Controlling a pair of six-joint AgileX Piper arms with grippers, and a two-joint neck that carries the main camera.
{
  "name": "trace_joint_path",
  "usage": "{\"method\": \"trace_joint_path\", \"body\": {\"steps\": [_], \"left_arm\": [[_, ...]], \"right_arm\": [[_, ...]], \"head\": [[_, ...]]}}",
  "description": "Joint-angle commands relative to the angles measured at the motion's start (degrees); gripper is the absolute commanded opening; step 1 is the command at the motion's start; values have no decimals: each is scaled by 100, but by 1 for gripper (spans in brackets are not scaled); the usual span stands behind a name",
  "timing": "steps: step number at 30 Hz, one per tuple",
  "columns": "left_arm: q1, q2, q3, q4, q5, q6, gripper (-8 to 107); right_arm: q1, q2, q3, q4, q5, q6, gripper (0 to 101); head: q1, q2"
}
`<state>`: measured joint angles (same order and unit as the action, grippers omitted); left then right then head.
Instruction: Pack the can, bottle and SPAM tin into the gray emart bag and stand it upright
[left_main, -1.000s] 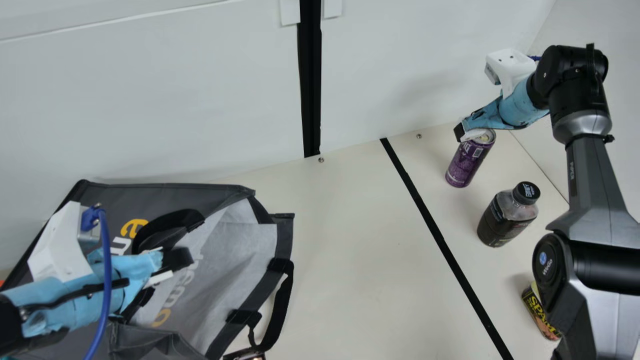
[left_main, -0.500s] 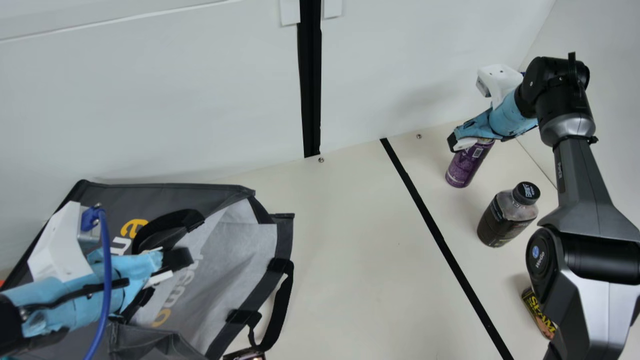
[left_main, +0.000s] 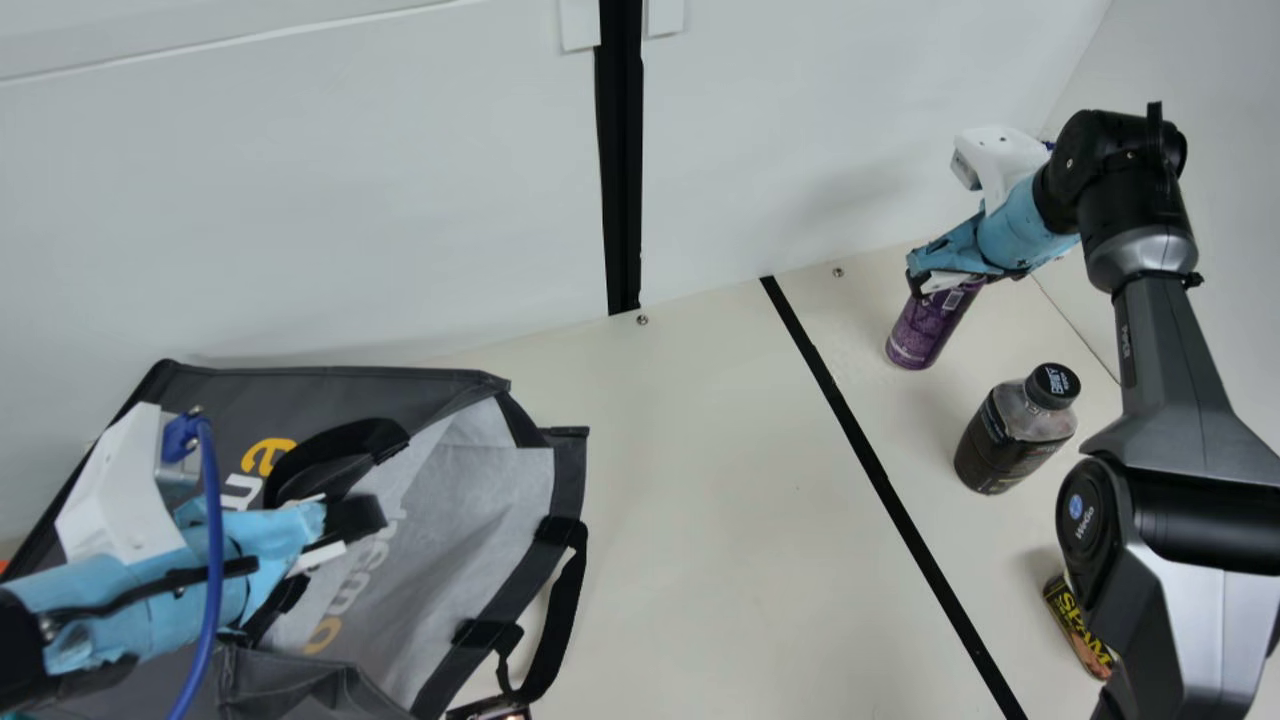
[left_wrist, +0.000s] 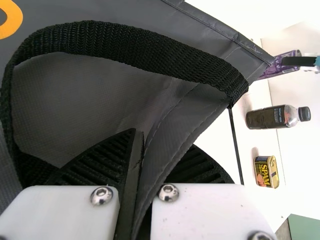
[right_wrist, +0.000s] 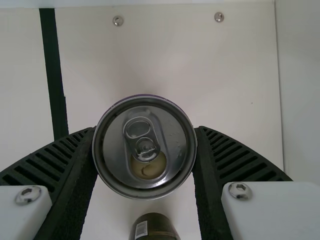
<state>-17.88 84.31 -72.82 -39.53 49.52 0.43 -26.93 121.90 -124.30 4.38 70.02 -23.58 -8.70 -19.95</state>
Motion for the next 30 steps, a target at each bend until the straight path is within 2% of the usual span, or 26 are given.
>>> {"method": "trace_joint_path", "body": {"steps": [1, 11, 30], "left_arm": [[0, 0, 0, 0, 0, 0, -8], [0, 0, 0, 0, 0, 0, -8], [0, 0, 0, 0, 0, 0, -8]], "right_arm": [[-1, -38, -10, 34, -12, -79, 0], [25, -557, 279, 200, -12, -482, 0], [368, -1904, 1523, 531, -12, -1301, 0]], "head": [[-130, -5], [-130, -5], [-130, -5]]}}
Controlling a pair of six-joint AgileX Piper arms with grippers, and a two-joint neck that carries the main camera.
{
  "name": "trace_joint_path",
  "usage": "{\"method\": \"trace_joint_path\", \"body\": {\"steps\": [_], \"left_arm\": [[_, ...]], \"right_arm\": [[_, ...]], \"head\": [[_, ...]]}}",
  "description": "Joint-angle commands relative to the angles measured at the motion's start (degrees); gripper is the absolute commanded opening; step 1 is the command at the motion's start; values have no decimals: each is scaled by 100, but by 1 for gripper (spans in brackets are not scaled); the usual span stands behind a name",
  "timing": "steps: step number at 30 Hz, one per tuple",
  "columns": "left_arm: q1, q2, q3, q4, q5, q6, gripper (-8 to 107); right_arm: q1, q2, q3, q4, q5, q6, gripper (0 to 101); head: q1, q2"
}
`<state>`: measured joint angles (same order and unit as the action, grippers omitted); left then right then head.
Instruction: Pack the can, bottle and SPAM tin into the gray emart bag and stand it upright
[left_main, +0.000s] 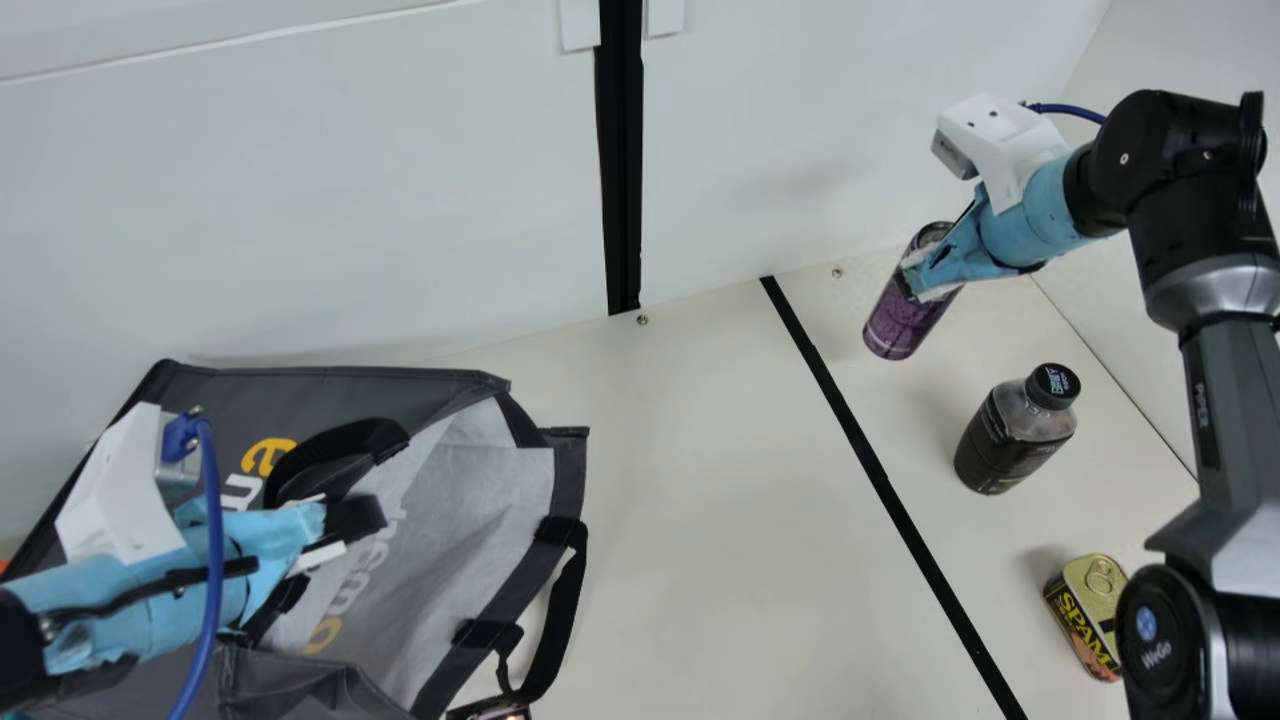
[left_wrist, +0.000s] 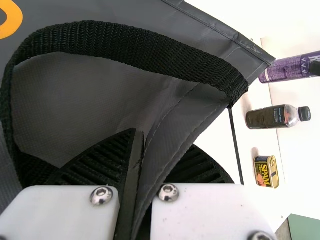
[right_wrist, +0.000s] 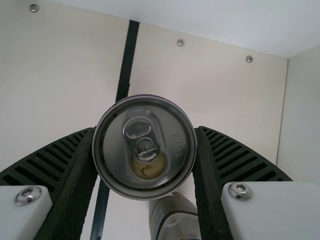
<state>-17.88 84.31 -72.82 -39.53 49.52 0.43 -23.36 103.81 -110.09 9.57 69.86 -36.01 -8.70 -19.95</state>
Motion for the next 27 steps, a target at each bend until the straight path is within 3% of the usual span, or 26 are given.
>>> {"method": "trace_joint_path", "body": {"steps": [1, 27], "left_arm": [[0, 0, 0, 0, 0, 0, -8], [0, 0, 0, 0, 0, 0, -8]], "right_arm": [[29, -160, 171, 32, 5, -109, 0], [374, -1697, 2069, 713, 5, -1209, 0]], "head": [[-130, -5], [-130, -5]]}}
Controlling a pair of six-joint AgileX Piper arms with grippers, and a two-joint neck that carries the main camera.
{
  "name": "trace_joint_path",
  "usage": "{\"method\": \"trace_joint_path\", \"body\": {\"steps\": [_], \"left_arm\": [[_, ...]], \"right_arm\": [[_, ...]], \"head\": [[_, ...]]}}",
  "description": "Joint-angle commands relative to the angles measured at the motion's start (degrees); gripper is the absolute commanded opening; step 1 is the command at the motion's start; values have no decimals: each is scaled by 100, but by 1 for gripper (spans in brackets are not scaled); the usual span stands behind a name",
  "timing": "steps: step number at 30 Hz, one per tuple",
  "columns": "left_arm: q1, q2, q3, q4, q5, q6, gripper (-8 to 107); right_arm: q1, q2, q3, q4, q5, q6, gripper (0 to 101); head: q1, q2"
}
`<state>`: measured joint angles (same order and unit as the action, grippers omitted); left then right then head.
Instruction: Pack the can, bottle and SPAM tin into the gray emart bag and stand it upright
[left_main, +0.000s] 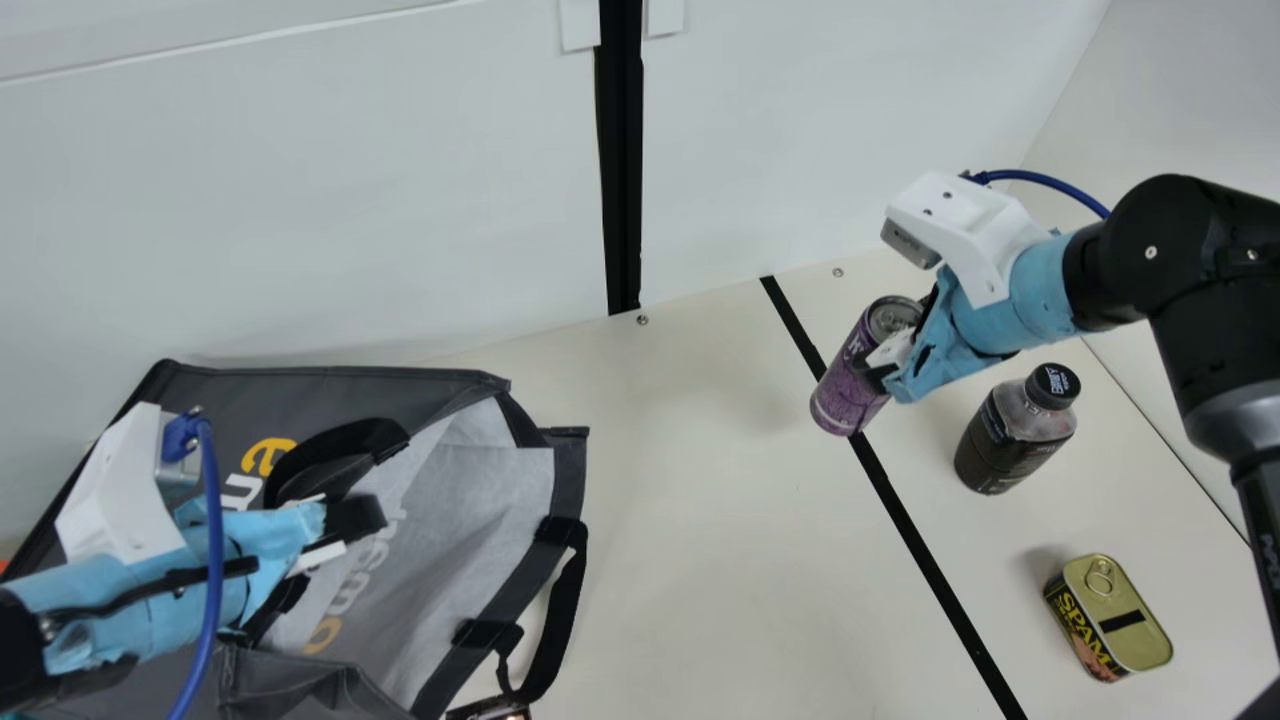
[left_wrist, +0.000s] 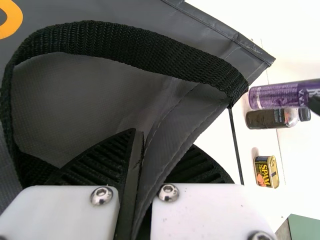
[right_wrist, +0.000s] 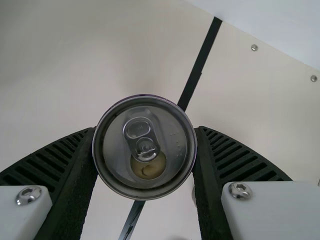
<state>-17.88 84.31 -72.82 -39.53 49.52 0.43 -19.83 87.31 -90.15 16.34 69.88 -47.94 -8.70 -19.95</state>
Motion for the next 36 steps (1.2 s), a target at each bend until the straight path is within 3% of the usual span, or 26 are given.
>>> {"method": "trace_joint_path", "body": {"steps": [1, 18, 36], "left_arm": [[0, 0, 0, 0, 0, 0, -8], [0, 0, 0, 0, 0, 0, -8], [0, 0, 0, 0, 0, 0, -8]], "right_arm": [[51, -101, 139, 46, 2, -38, 0], [666, -946, 1134, 122, 2, -203, 0], [1290, -1729, 1985, 219, 2, 98, 0]], "head": [[-130, -5], [-130, -5], [-130, -5]]}}
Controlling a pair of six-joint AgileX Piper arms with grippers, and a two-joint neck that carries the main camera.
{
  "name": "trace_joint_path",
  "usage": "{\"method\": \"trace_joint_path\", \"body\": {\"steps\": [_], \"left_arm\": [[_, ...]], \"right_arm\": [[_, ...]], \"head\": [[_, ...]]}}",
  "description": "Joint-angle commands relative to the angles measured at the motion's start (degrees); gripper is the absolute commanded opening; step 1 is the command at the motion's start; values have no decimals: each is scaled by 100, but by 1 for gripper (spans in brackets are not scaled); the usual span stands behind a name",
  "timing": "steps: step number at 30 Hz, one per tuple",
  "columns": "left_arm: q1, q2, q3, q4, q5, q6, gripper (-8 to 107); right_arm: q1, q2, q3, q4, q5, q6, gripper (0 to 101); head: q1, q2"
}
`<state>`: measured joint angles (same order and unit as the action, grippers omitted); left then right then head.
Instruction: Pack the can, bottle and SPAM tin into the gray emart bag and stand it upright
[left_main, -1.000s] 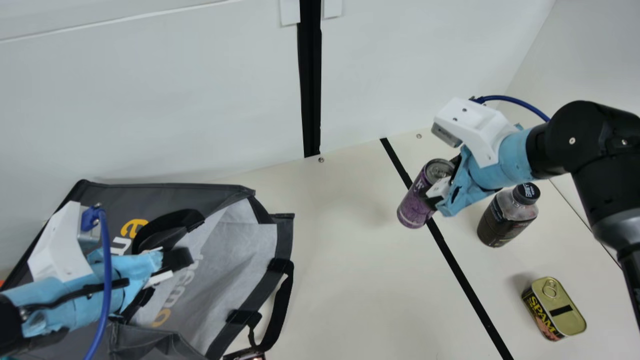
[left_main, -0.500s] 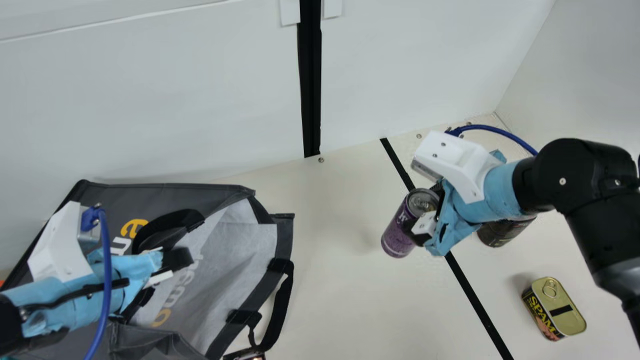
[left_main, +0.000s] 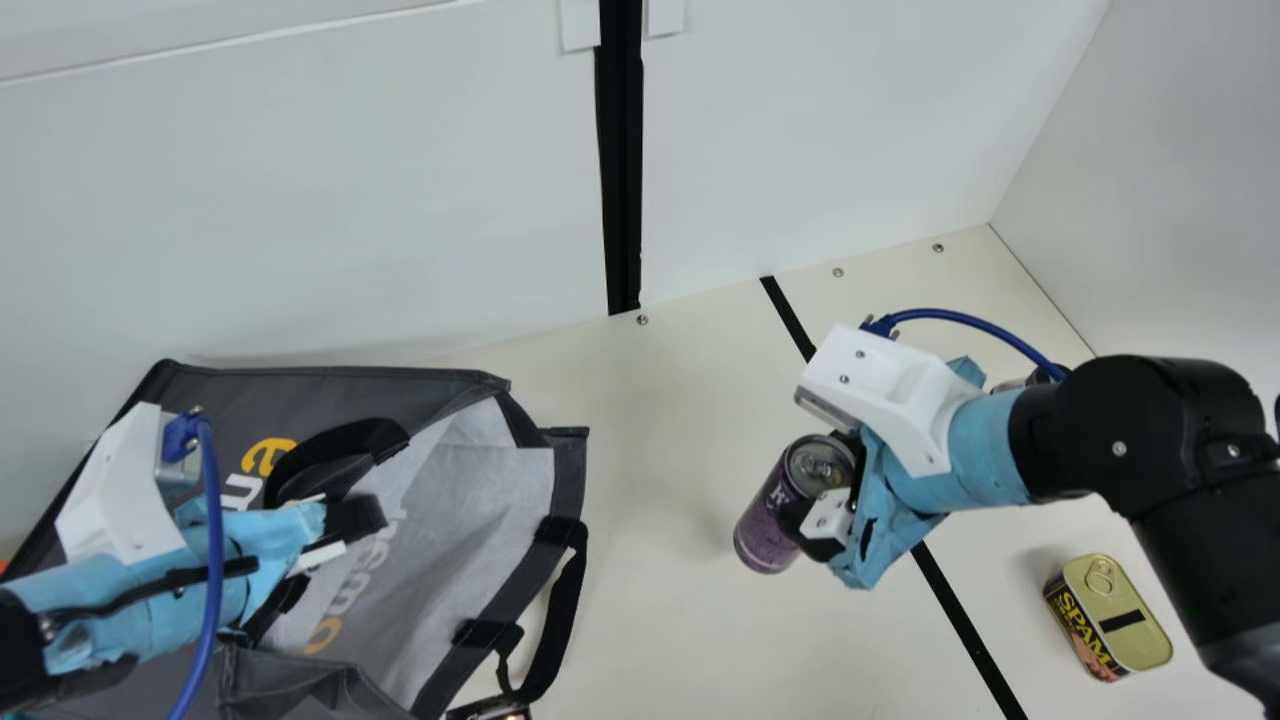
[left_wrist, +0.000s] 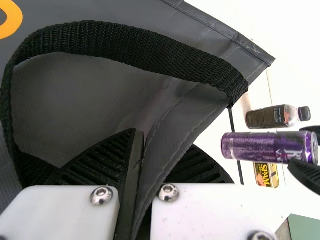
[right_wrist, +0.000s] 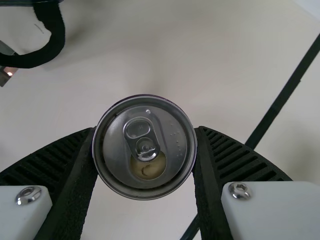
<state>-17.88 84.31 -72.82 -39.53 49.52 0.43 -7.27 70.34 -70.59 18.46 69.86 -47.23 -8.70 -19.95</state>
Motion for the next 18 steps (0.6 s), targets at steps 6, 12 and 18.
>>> {"method": "trace_joint_path", "body": {"steps": [6, 12, 18], "left_arm": [[0, 0, 0, 0, 0, 0, -8], [0, 0, 0, 0, 0, 0, -8], [0, 0, 0, 0, 0, 0, -8]], "right_arm": [[271, -226, 184, 37, 4, 232, 0], [431, -433, 198, 255, 4, 307, 0], [493, -652, 84, 734, 4, 298, 0]], "head": [[-130, -5], [-130, -5], [-130, -5]]}}
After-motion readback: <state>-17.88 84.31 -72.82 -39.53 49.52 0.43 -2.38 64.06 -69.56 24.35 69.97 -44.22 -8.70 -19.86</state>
